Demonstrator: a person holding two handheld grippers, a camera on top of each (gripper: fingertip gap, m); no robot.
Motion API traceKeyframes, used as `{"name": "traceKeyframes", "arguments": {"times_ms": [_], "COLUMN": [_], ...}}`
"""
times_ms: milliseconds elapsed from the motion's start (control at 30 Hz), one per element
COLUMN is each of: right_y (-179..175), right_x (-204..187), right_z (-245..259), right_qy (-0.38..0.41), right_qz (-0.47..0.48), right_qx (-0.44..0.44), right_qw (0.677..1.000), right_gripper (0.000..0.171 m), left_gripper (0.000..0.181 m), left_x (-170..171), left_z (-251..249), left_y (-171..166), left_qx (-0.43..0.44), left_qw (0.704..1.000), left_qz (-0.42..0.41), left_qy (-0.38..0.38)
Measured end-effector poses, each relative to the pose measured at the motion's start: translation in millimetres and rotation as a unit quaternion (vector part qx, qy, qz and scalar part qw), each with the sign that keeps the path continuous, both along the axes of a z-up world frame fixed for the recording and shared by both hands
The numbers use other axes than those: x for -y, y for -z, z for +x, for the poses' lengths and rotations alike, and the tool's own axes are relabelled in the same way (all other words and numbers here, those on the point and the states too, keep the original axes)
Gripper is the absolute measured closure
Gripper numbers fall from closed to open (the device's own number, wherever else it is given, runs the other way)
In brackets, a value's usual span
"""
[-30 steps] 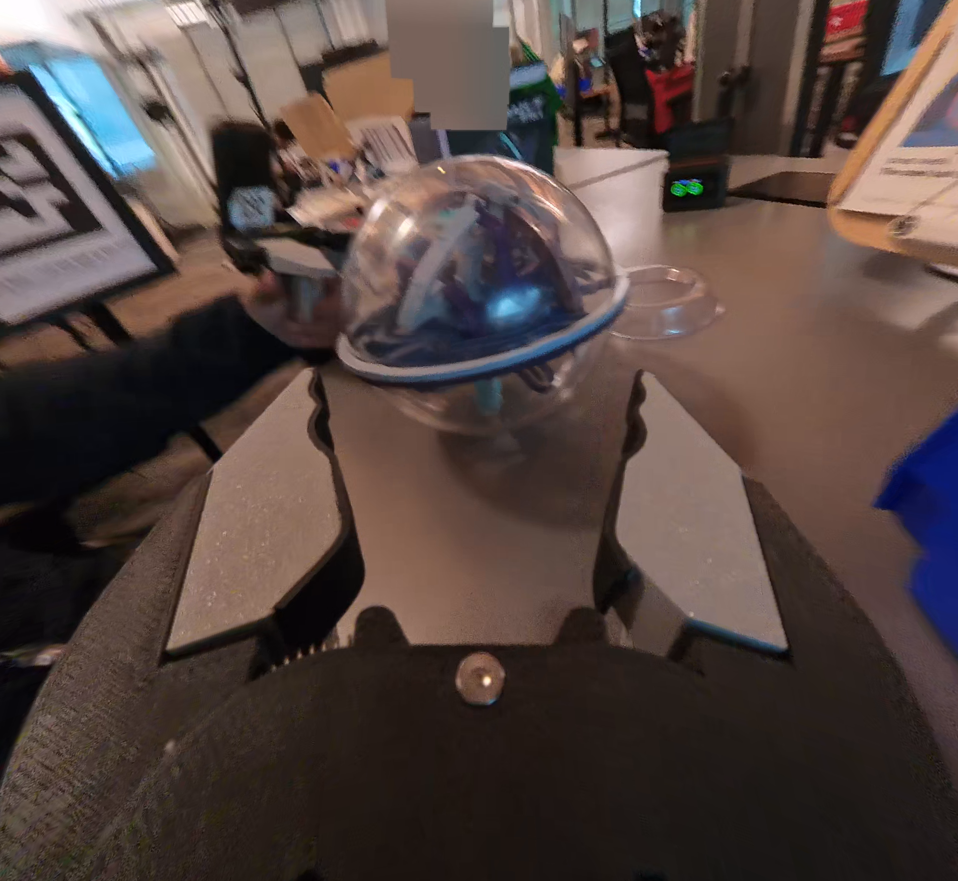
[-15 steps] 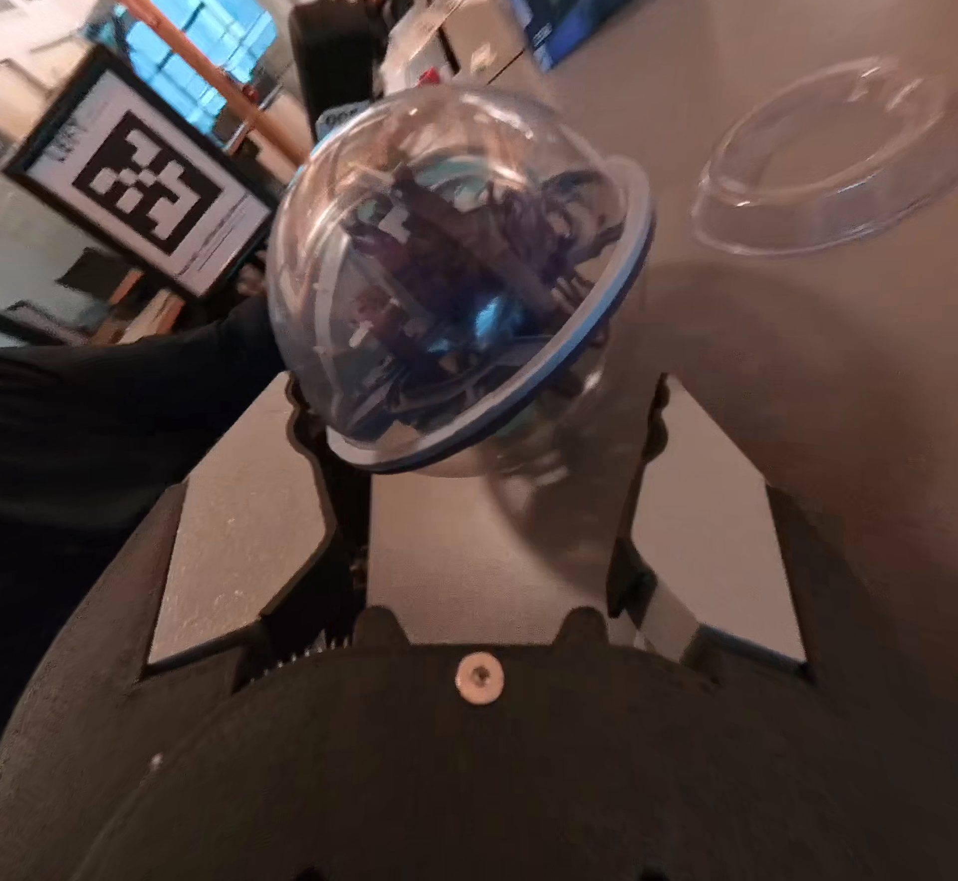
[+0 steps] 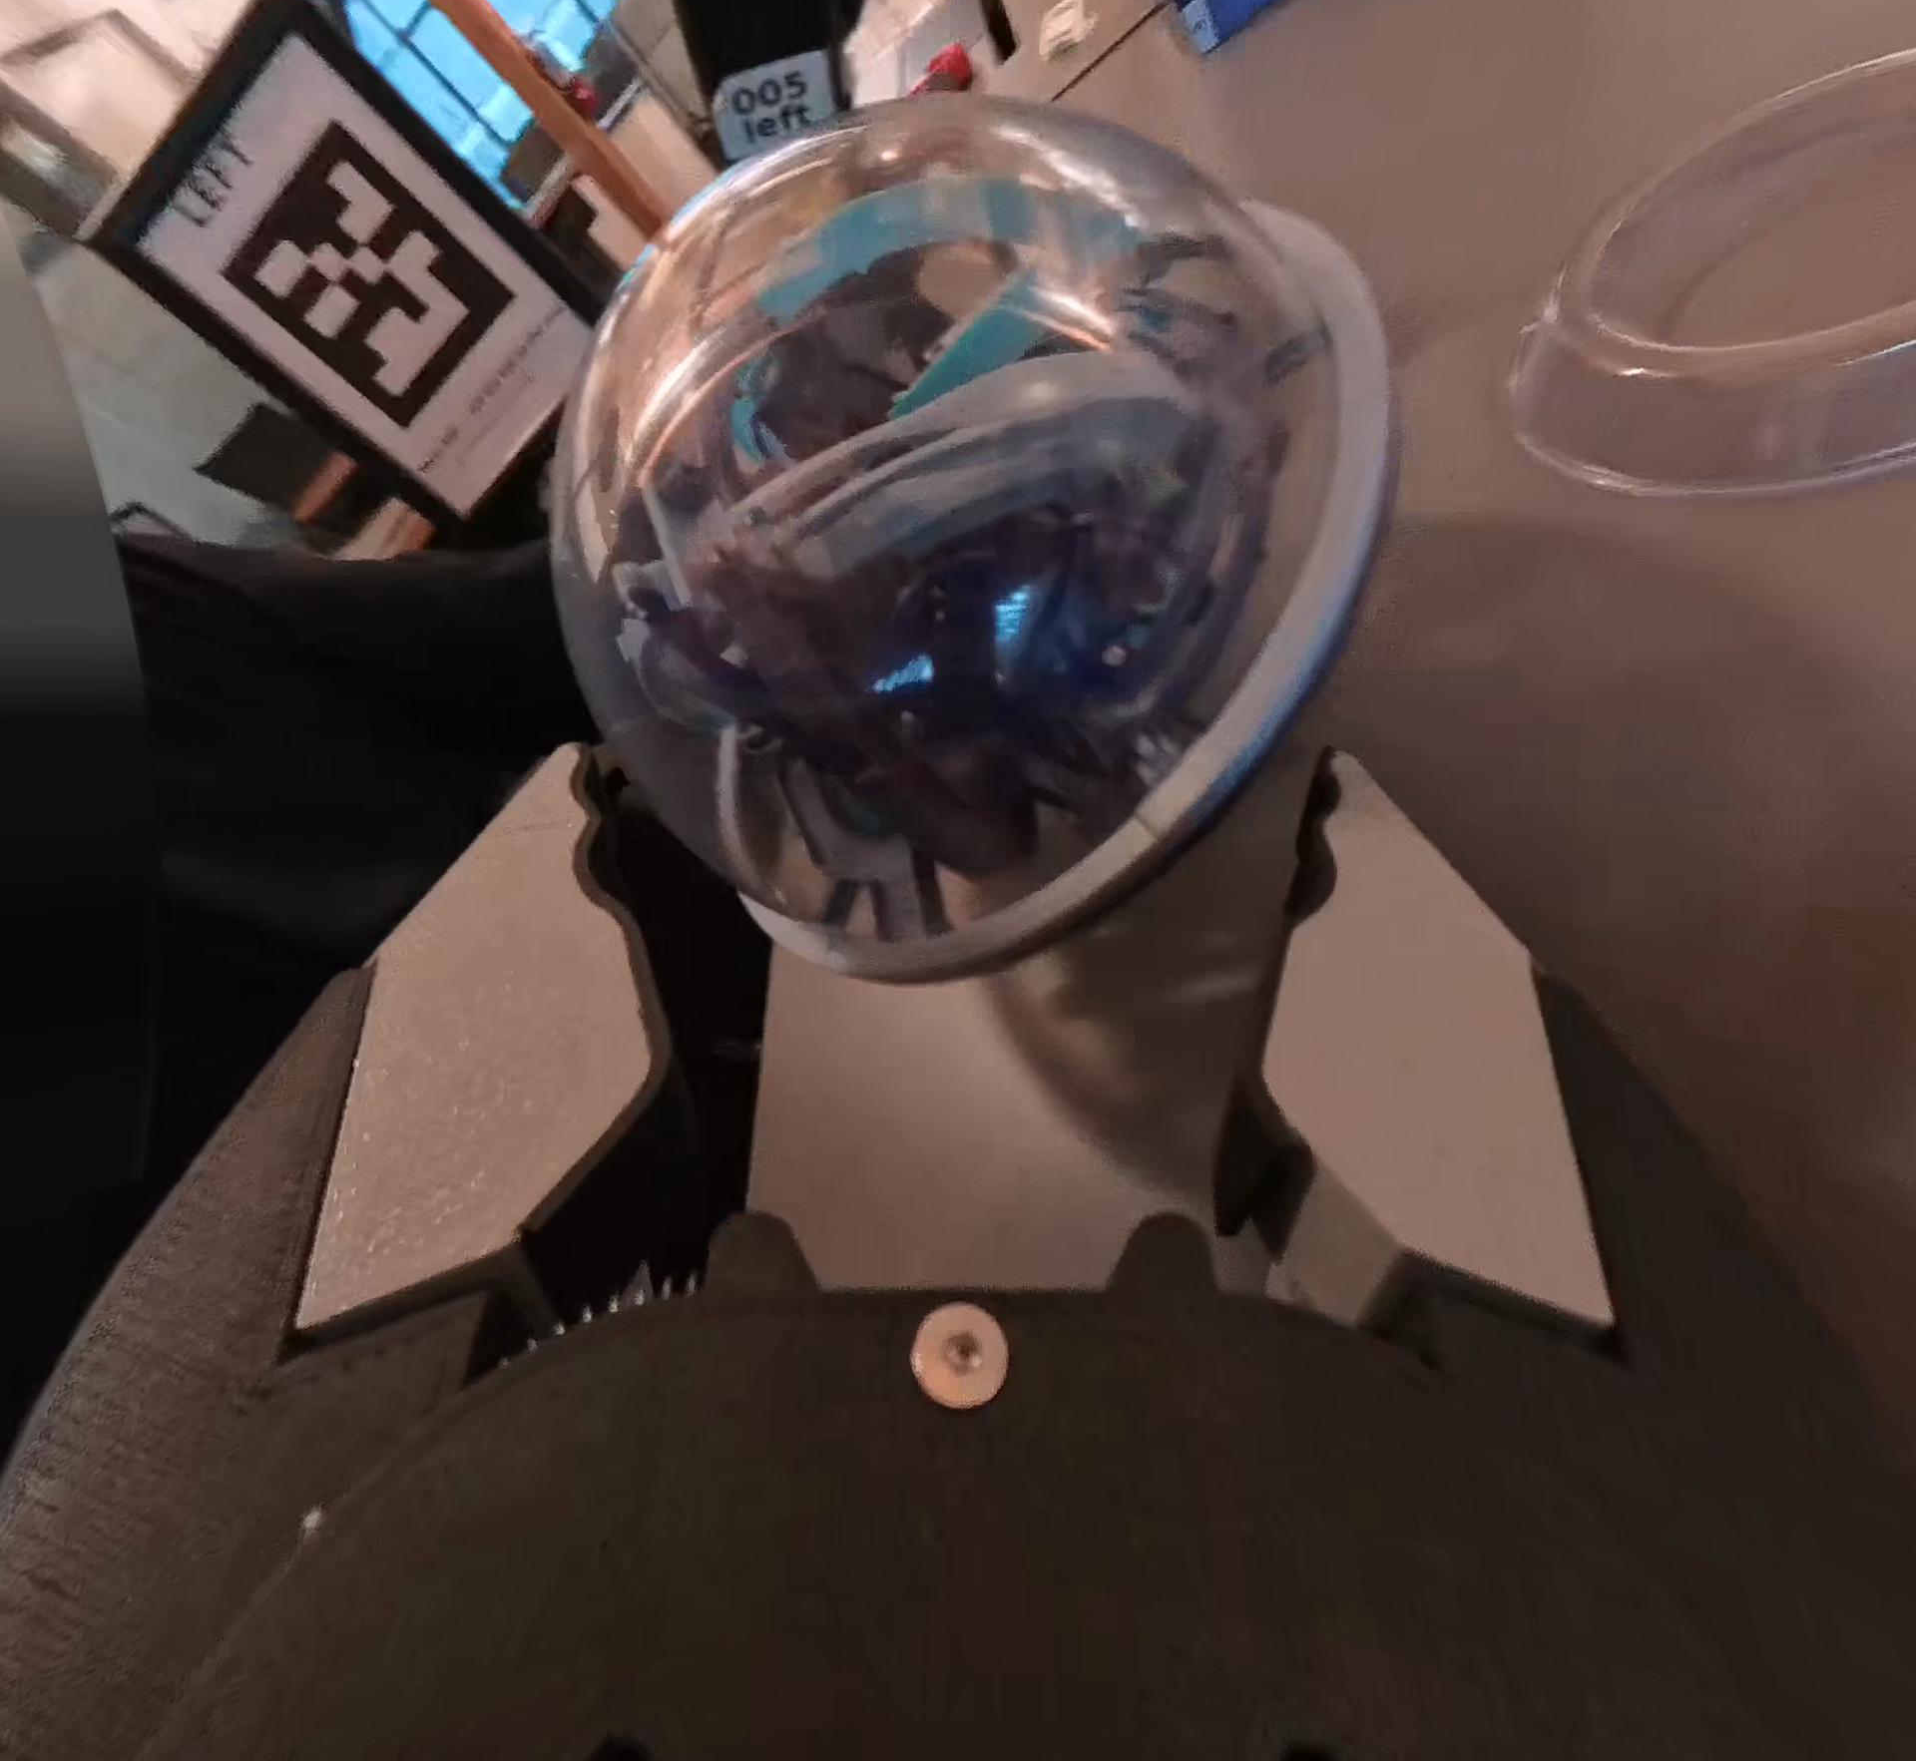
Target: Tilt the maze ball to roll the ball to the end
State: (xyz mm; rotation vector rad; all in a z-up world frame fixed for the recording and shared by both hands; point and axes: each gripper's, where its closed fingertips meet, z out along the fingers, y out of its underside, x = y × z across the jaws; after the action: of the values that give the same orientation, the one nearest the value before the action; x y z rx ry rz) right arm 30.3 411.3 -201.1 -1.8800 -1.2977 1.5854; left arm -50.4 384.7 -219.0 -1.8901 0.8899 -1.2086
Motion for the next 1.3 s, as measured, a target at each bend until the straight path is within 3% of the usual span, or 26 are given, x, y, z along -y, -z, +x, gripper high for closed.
{"name": "traceKeyframes", "arguments": {"times_ms": [133, 300, 400, 567, 700, 900, 1067, 1200, 1300], "right_y": [12, 8, 1, 7, 11, 0, -2, 18, 14], "right_x": [7, 6, 1, 4, 3, 8, 10, 15, 9], "right_z": [-13, -11, -2, 9, 6, 6, 19, 14, 7], "right_qy": [-0.002, 0.024, 0.045, 0.048, 0.055, 0.052, 0.058, 0.051, 0.068], "right_qz": [0.020, 0.054, 0.091, 0.056, 0.039, 0.073, 0.061, 0.039, 0.041], "right_qx": [0.007, -0.012, -0.016, -0.015, -0.024, -0.045, -0.023, 0.032, 0.007], "right_qw": [1.000, 0.998, 0.995, 0.997, 0.997, 0.995, 0.996, 0.997, 0.997], "right_gripper": [0.028, 0.029, 0.034, 0.039, 0.032, 0.029, 0.035, 0.028, 0.024], "left_gripper": [0.085, 0.087, 0.099, 0.107, 0.097, 0.094, 0.113, 0.107, 0.097], "left_x": [1, 3, 5, 0, 0, 21, 14, 7, 10], "left_z": [5, 9, 12, 8, 20, 36, 25, 28, 37], "left_y": [0, 6, 9, -2, 4, 23, 11, 9, 19], "left_qx": [0.001, -0.024, -0.040, 0.022, 0.025, -0.053, -0.013, -0.005, -0.032], "left_qw": [1.000, 0.999, 0.999, 0.999, 0.996, 0.993, 0.996, 0.996, 0.994], "left_qz": [0.000, 0.015, 0.009, -0.038, -0.068, -0.060, -0.056, -0.058, -0.068], "left_qy": [0.008, 0.016, 0.015, 0.019, 0.044, 0.088, 0.067, 0.064, 0.074]}}
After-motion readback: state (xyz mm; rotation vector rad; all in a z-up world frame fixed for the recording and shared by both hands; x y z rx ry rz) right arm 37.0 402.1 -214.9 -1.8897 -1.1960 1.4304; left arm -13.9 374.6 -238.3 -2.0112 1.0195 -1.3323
